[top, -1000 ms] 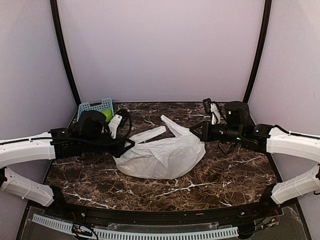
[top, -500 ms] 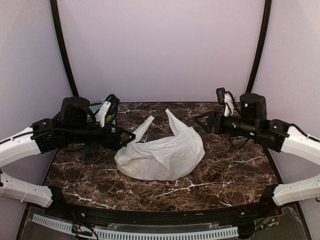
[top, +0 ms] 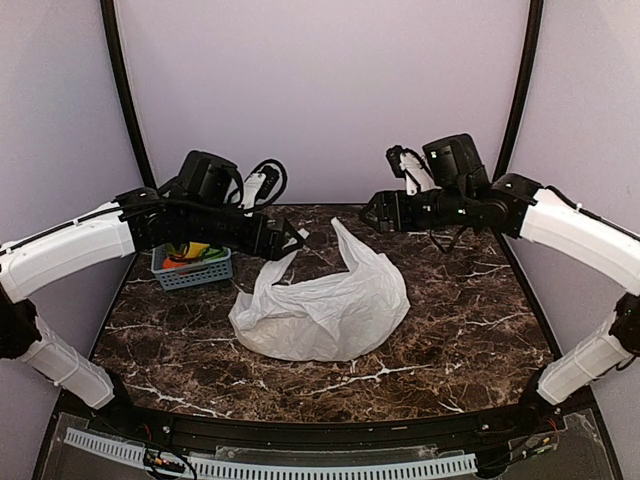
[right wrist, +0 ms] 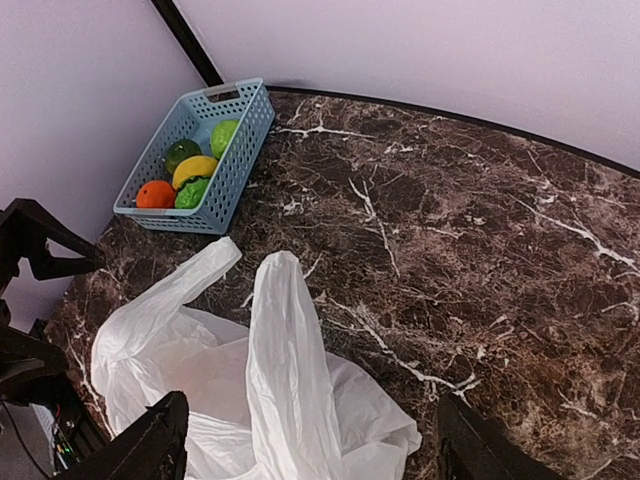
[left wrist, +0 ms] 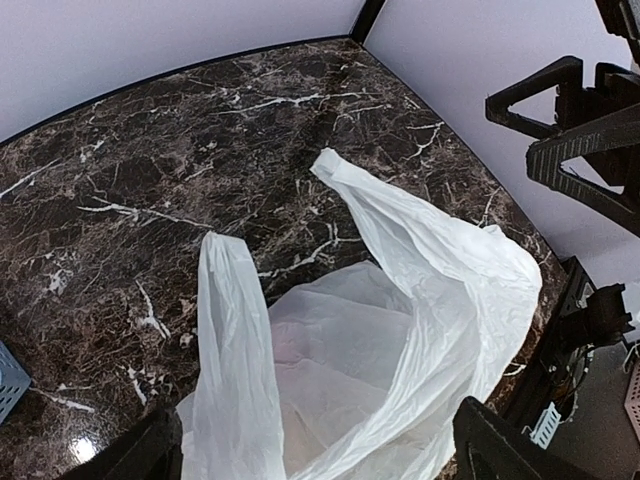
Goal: Untie the knot of the plastic bag and take out the fruit
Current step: Pick up the bag handles from the takeout bag.
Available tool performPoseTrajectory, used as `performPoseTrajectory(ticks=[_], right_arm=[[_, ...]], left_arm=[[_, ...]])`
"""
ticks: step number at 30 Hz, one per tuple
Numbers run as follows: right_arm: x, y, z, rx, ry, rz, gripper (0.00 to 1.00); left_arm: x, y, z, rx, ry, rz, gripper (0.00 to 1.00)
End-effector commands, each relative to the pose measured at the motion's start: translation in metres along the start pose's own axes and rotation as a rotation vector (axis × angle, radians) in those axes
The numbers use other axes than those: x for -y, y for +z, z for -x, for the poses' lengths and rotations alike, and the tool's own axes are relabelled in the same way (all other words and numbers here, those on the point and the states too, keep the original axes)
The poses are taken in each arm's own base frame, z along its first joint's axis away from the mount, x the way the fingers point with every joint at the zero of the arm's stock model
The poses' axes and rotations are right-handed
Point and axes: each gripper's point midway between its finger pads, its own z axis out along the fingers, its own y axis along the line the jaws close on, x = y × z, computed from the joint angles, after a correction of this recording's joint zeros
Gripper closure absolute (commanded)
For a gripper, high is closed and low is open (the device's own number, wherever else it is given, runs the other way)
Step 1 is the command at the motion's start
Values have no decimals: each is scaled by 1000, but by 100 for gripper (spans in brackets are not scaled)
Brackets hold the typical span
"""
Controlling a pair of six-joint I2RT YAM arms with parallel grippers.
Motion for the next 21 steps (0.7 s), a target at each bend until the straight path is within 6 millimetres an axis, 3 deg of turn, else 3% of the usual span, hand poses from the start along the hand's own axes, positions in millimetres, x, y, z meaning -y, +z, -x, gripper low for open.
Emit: performPoseTrajectory(ticks=[1,9,15,21], right_arm=[[-1,20,-7,-91,-36,-3,26],[-22,58,-7,-155,-82,43,36],[-23,76,-10,-185,-105,36,36],[-25,92,-14,-220,-120,43,44]], left_arm=[[-10,5,10,-23,3,32,6],[-38,37,14,-74,-44,66,4],[-39,57,13,-107,-48,42,3],[-43,69,13,-126,-43,44,19]])
